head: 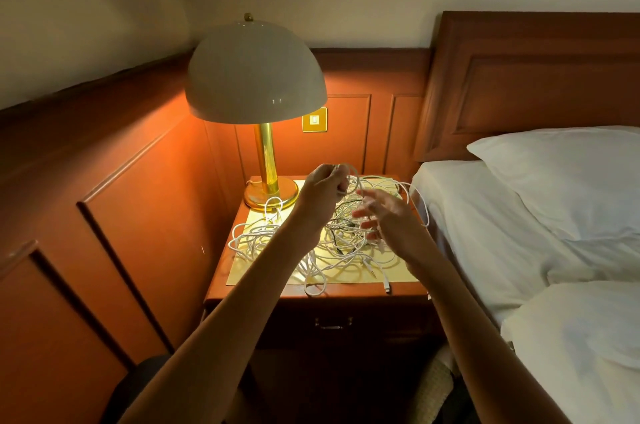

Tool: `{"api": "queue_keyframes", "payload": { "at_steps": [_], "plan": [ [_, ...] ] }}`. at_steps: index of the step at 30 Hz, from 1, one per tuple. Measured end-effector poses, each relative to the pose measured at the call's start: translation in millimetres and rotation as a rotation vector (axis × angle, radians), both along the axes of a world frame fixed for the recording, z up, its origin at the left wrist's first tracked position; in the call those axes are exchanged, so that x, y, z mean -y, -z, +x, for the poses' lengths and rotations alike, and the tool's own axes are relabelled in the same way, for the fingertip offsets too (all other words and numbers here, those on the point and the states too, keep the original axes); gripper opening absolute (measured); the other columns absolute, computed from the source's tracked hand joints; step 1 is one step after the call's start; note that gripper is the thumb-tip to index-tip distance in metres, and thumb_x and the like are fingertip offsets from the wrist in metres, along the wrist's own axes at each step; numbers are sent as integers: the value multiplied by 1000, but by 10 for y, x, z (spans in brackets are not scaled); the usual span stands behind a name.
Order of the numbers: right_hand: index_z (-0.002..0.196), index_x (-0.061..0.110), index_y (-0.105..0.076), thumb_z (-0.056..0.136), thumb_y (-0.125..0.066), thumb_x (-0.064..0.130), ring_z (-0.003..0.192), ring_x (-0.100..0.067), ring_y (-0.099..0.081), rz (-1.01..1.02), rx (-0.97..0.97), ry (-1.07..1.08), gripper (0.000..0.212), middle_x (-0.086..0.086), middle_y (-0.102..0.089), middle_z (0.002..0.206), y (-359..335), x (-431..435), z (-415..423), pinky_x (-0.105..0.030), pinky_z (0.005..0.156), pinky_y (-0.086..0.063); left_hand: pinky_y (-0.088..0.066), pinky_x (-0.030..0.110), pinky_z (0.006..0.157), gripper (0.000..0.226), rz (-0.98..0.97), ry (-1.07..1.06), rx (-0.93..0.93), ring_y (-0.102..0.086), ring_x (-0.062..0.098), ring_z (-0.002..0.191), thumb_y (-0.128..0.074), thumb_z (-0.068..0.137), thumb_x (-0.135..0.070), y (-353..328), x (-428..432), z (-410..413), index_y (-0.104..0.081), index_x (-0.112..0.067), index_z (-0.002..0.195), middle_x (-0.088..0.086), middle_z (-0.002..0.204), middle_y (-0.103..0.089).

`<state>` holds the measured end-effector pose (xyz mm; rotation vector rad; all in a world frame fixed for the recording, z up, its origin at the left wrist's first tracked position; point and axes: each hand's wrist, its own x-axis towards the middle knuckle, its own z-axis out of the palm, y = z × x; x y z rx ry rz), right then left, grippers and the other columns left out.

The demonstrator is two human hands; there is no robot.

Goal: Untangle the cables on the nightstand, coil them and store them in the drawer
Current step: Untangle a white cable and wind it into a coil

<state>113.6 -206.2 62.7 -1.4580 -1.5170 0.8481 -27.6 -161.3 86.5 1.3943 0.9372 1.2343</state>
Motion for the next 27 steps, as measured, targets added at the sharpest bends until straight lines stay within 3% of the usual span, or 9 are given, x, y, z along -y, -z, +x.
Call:
{"api": "queue_keyframes", "payload": {
  "at_steps": [3,8,10,13,17,19,21,24,27],
  "plan": [
    [137,39,-53,86,-50,75,107,-13,-67,73,-74,7,63,9,-67,123,-69,13,53,-38,91,-55,-33,28,64,27,78,132,-70,-42,11,63,-53,99,-17,-9,50,-21,-57,-16,73,-4,64,-48],
    [114,17,-74,94,-66,27,75,-25,-75,210,-193,-116,24,3,-77,101,-191,72,58,-38,66,-63,-31,36,71,26,39,199,-63,-37,13,63,-49,82,-29,-42,107,-21,-52,-26,57,-8,59,-44],
    [106,16,-77,93,-68,24,60,-24,-70,279,-137,-67,17,5,-77,97,-196,75,37,-35,51,-58,-30,38,77,30,56,191,-85,-38,15,67,-47,84,-35,-37,114,-28,-49,-19,59,-6,61,-45],
    [96,14,-79,91,-71,23,43,-17,-57,373,-109,-35,14,1,-75,76,-227,76,45,-28,42,-47,-36,39,82,61,119,187,-183,-50,21,82,-41,94,-55,-18,138,-17,-56,4,84,18,81,-57],
    [97,11,-79,90,-71,21,35,-9,-39,359,-157,-90,15,5,-61,50,-282,100,116,-22,40,-31,-41,38,89,57,166,212,-209,-61,34,97,-41,102,-50,-86,144,-69,-61,3,93,29,103,-63],
    [100,9,-79,90,-71,18,35,-5,-39,337,-137,-116,16,10,-61,51,-300,102,135,-19,41,-31,-42,35,86,51,161,252,-279,-61,27,90,-42,106,-39,-132,93,-121,-65,6,97,30,98,-64],
    [97,4,-78,91,-69,13,37,-4,-47,352,-46,-131,13,16,-63,54,-304,87,156,-11,45,-34,-39,30,76,44,156,305,-391,-53,12,74,-42,106,-36,-177,45,-202,-70,-11,82,15,75,-60],
    [94,8,-80,91,-70,13,47,2,-57,378,81,-154,11,21,-65,58,-309,79,165,-6,50,-37,-36,26,71,47,159,413,-490,-46,5,64,-38,107,-37,-223,19,-294,-70,-32,73,-7,66,-53],
    [93,10,-79,89,-72,12,51,3,-60,368,97,-198,9,23,-65,58,-334,76,162,-7,54,-40,-32,18,55,43,134,438,-555,-37,1,52,-35,108,-32,-289,72,-312,-62,-17,79,-7,62,-47]
  ]
}}
